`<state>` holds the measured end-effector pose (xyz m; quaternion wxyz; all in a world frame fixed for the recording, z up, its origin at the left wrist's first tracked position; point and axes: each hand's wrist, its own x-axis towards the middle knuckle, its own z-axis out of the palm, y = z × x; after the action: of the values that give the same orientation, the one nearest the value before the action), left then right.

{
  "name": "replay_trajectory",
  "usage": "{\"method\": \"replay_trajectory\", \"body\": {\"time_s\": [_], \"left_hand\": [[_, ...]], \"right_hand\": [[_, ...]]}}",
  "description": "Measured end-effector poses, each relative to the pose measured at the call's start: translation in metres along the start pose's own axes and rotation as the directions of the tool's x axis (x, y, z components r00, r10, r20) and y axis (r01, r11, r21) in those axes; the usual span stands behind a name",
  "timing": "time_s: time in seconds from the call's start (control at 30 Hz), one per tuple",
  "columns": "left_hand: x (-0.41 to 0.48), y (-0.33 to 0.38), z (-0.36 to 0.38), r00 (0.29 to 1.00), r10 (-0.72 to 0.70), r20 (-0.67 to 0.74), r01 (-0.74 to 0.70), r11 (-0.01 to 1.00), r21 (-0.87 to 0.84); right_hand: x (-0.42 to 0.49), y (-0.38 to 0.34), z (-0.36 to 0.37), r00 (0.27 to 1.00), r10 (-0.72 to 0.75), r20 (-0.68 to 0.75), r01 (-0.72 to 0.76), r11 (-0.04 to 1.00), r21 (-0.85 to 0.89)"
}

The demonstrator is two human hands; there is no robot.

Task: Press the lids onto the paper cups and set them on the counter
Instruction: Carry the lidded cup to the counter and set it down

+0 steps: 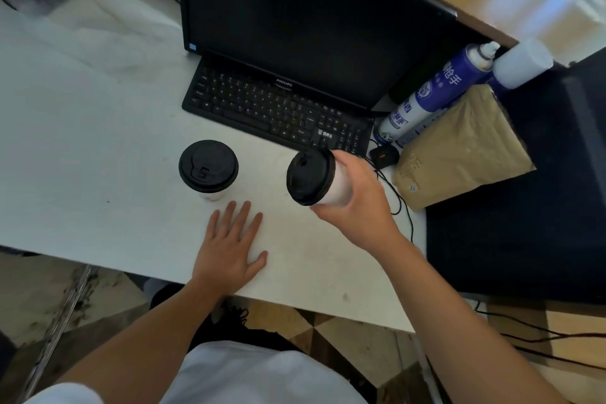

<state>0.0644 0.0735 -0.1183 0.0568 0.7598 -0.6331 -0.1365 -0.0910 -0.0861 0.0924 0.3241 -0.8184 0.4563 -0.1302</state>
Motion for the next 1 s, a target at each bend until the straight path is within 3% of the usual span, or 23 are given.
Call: {"method": "replay_trajectory", "body": {"time_s": [0.1, 0.2, 0.4, 0.57, 0.73, 0.9, 1.0], "left_hand": [[0.000, -0.001, 0.001, 1.000, -0.003, -0.002, 0.003, 1.000, 0.014], [0.000, -0.001, 0.002, 1.000, 0.000, -0.014, 0.001, 1.000, 0.009], [0.000, -0.002, 0.007, 0.999, 0.003, -0.038, -0.003, 1.000, 0.004], [0.000, -0.002, 0.009, 0.998, 0.009, -0.060, -0.009, 1.000, 0.010], [0.001, -0.002, 0.010, 0.997, 0.016, -0.070, -0.015, 1.000, 0.010], [0.001, -0.003, 0.009, 0.997, 0.021, -0.079, -0.020, 1.000, 0.011], [0.001, -0.003, 0.008, 0.996, 0.026, -0.081, -0.026, 1.000, 0.004]], "right_hand": [[0.013, -0.008, -0.018, 0.969, -0.233, -0.077, 0.200, 0.933, -0.300], [0.024, -0.019, -0.038, 0.929, -0.358, -0.095, 0.264, 0.820, -0.508], [0.029, -0.044, -0.061, 0.879, -0.471, 0.071, 0.339, 0.514, -0.788], [0.028, -0.062, -0.070, 0.882, -0.402, 0.247, 0.388, 0.320, -0.864], [0.020, -0.081, -0.063, 0.890, -0.178, 0.419, 0.438, 0.089, -0.894], [0.015, -0.073, -0.036, 0.848, -0.059, 0.526, 0.525, -0.040, -0.850], [0.012, -0.065, -0.024, 0.833, -0.046, 0.551, 0.548, -0.064, -0.834]]}}
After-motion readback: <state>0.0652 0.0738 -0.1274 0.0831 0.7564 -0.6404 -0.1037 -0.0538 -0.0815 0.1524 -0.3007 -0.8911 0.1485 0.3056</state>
